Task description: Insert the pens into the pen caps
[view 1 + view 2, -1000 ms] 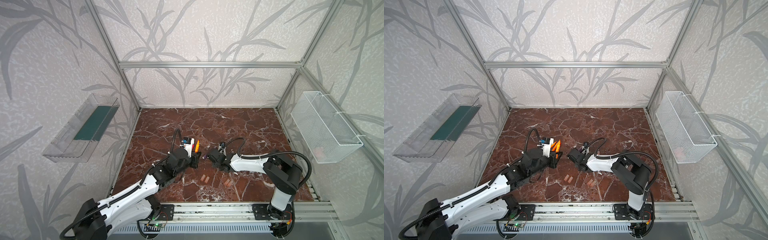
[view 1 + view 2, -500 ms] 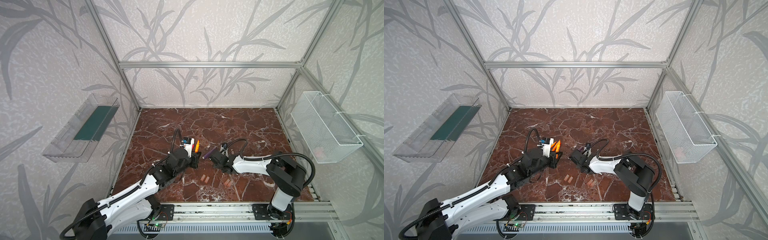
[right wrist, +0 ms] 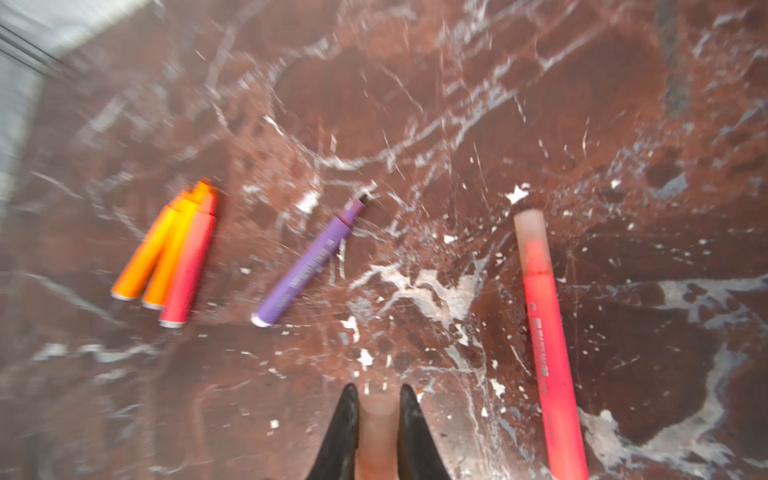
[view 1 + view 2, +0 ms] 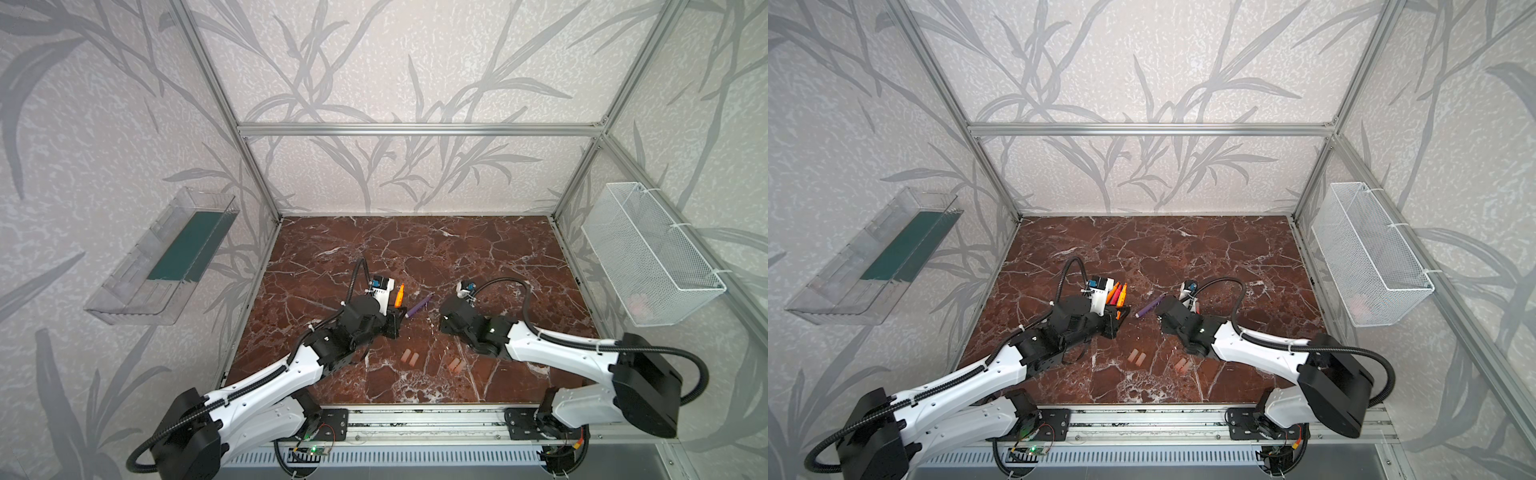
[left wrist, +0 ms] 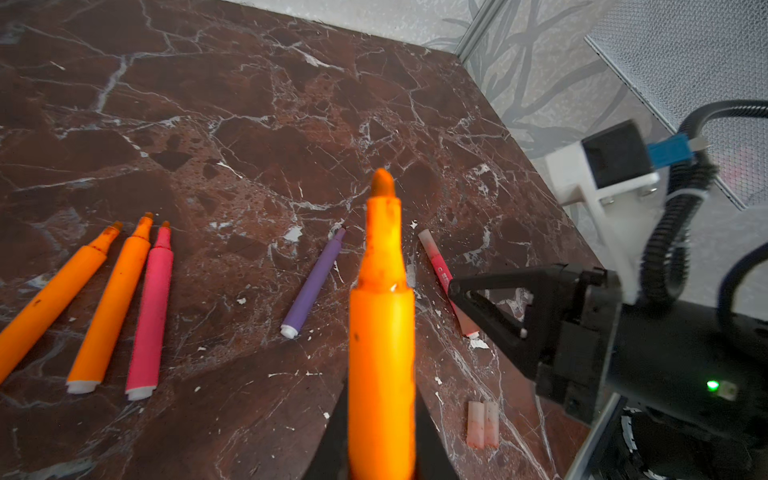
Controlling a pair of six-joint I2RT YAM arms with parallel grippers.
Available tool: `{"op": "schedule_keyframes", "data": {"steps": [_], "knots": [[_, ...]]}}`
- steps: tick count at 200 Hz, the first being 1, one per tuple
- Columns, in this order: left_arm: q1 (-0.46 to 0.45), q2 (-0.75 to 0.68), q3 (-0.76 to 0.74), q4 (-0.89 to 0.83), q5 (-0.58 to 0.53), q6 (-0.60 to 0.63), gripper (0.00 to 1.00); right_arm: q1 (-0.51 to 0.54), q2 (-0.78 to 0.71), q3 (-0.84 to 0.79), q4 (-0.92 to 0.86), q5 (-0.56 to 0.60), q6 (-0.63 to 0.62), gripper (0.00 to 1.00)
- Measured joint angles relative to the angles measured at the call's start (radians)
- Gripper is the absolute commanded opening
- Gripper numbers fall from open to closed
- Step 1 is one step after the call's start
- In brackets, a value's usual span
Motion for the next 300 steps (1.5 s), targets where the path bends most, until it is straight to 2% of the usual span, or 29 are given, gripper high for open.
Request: {"op": "schedule_keyframes", "data": {"steps": [56,84,142,222,300], "knots": [[-0.011,0.082,0.001,0.100,0.167,-0.001,0.00,0.000,-0.398,-0.130,0.091,0.035,0.015,0.06],[-0.054,0.104,0.008,0.122,0.204,0.003,0.00,0.000,-0.492,-0.173,0.174,0.047,0.024,0.06],[-0.174,0.172,0.056,0.146,0.216,0.051,0.00,0.000,-0.468,-0.173,0.320,0.036,0.027,0.05],[-0.188,0.193,0.067,0.145,0.215,0.072,0.00,0.000,-0.328,-0.174,0.461,0.002,0.084,0.02],[-0.191,0.183,0.067,0.141,0.187,0.079,0.00,0.000,-0.323,-0.203,0.510,-0.038,0.118,0.00]]}}
